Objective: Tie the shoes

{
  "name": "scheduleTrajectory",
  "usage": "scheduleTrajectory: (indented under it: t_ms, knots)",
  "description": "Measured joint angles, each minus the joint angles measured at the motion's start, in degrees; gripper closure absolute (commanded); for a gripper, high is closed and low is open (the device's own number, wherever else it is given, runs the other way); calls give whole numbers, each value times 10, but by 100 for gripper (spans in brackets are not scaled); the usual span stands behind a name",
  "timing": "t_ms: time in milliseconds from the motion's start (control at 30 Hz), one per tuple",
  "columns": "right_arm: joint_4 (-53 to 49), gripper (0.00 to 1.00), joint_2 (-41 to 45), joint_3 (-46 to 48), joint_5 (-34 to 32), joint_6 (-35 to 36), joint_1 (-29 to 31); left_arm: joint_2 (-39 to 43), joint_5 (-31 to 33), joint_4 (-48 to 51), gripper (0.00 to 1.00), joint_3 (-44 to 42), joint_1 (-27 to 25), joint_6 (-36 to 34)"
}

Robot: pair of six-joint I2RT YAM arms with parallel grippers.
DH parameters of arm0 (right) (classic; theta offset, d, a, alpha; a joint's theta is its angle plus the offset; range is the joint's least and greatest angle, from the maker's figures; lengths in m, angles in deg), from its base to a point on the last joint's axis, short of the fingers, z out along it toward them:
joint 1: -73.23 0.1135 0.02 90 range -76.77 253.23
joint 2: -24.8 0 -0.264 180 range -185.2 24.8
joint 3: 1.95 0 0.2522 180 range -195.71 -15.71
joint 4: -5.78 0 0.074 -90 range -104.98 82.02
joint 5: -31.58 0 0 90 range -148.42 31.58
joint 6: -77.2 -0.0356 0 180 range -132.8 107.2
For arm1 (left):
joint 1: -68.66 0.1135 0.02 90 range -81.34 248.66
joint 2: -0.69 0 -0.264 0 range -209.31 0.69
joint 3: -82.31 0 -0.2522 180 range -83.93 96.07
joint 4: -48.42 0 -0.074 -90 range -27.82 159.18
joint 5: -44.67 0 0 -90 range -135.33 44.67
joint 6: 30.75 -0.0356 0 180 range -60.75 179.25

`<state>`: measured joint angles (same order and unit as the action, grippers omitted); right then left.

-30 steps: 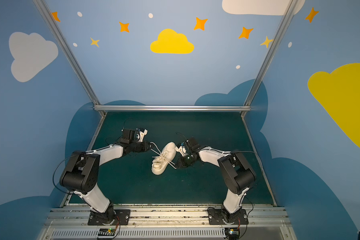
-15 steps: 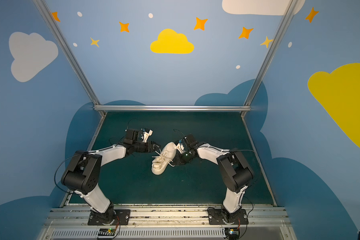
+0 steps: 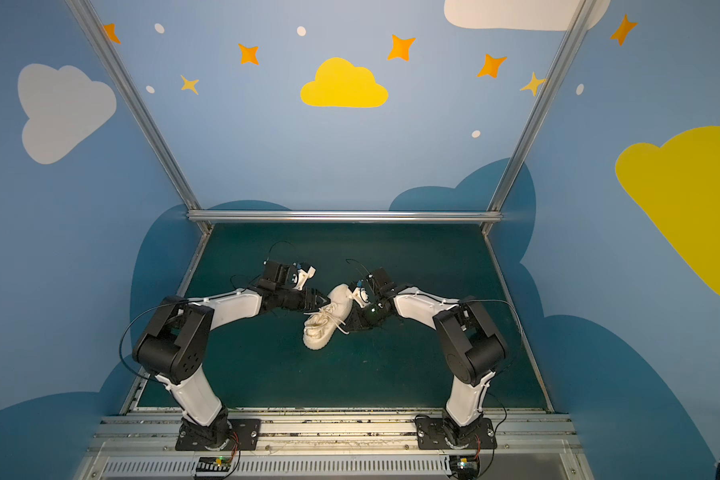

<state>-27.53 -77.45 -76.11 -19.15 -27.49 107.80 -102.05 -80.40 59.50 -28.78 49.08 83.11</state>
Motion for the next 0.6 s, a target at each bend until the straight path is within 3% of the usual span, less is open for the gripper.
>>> scheduleTrajectory:
  t_ms: [167, 300, 600]
  knots:
    - [-2, 100, 0, -4, 3, 2, 0, -7, 0, -9, 68, 2, -3, 10]
    - [-4, 100, 0, -4, 3, 3, 0, -7, -2, -9, 94, 3, -3, 13]
    - [-7, 100, 0, -3, 3, 5, 0, 1, 5, -19, 97, 1, -2, 16]
